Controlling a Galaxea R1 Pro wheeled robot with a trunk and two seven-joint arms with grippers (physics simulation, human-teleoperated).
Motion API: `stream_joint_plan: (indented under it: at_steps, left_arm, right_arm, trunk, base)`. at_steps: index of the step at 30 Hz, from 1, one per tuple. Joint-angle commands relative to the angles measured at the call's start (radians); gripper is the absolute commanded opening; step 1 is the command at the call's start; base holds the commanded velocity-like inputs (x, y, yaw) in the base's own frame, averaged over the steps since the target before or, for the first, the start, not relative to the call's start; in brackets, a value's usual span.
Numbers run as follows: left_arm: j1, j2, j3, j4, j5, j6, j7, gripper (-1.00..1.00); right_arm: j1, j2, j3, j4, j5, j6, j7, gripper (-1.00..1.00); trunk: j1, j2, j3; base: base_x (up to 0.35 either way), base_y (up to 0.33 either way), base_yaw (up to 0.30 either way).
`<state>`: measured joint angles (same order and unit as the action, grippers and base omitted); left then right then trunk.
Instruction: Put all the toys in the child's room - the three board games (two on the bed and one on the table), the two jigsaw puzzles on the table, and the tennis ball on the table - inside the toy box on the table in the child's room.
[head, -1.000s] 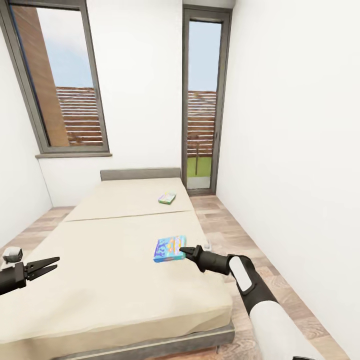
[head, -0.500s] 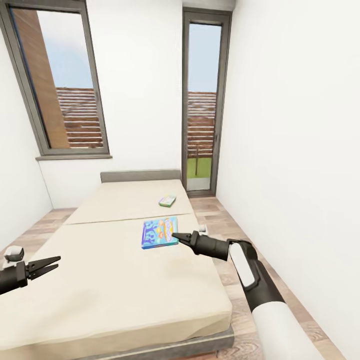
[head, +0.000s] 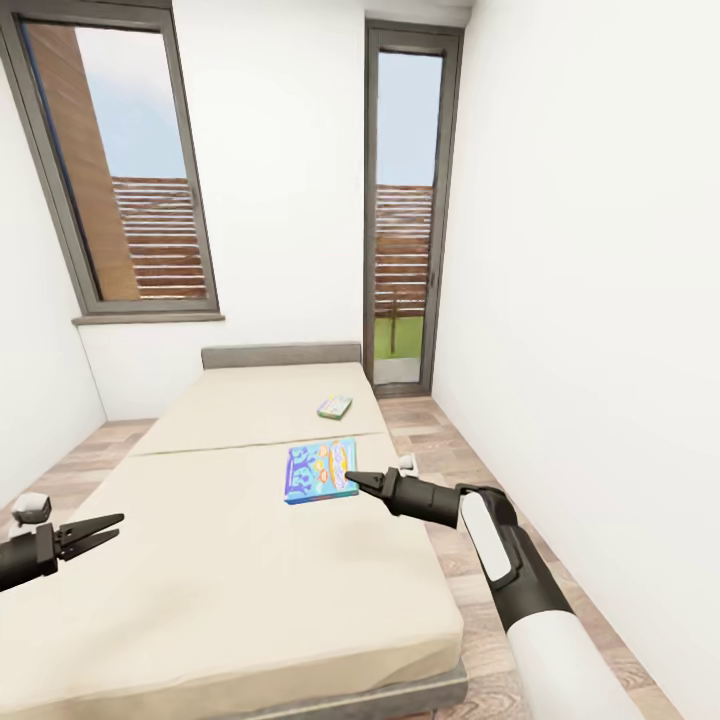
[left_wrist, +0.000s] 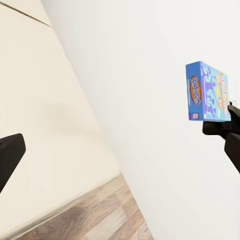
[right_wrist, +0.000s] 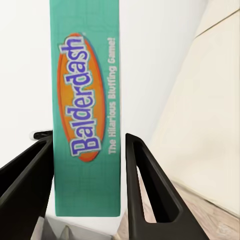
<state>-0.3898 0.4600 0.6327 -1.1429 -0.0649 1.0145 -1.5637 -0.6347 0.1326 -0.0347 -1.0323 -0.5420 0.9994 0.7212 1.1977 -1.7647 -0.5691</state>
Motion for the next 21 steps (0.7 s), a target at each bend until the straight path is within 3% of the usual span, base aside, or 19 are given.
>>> stream_joint_plan:
  at_steps: [1, 6, 13, 21]
  left_arm:
    - [-0.001, 0.0, 0.001, 0.0, -0.007, 0.01, -0.007, 1.0]
    - [-0.001, 0.001, 0.001, 0.0, -0.005, 0.011, -0.007, 1.0]
    - [-0.001, 0.006, 0.002, 0.0, -0.007, 0.013, -0.007, 1.0]
    - [-0.001, 0.007, 0.004, 0.0, -0.008, 0.013, -0.007, 1.0]
  right_arm:
    - [0.0, 0.001, -0.004, 0.001, 0.007, 0.004, 0.008, -1.0]
    - [0.02, -0.002, -0.009, 0.003, 0.01, 0.003, 0.003, -1.0]
    - [0.033, -0.026, 0.001, -0.017, 0.028, -0.003, -0.05, -1.0]
    - [0.033, -0.032, -0.001, -0.021, 0.027, -0.07, -0.054, -1.0]
  trunk:
    - [-0.004, 0.007, 0.002]
    - [-0.023, 0.042, 0.018]
    - [-0.05, 0.091, 0.04]
    - [-0.081, 0.147, 0.065]
  base:
    - [0.0, 0.0, 0.0]
    - [0.0, 0.0, 0.0]
    - [0.0, 0.0, 0.0]
    - [0.0, 0.0, 0.0]
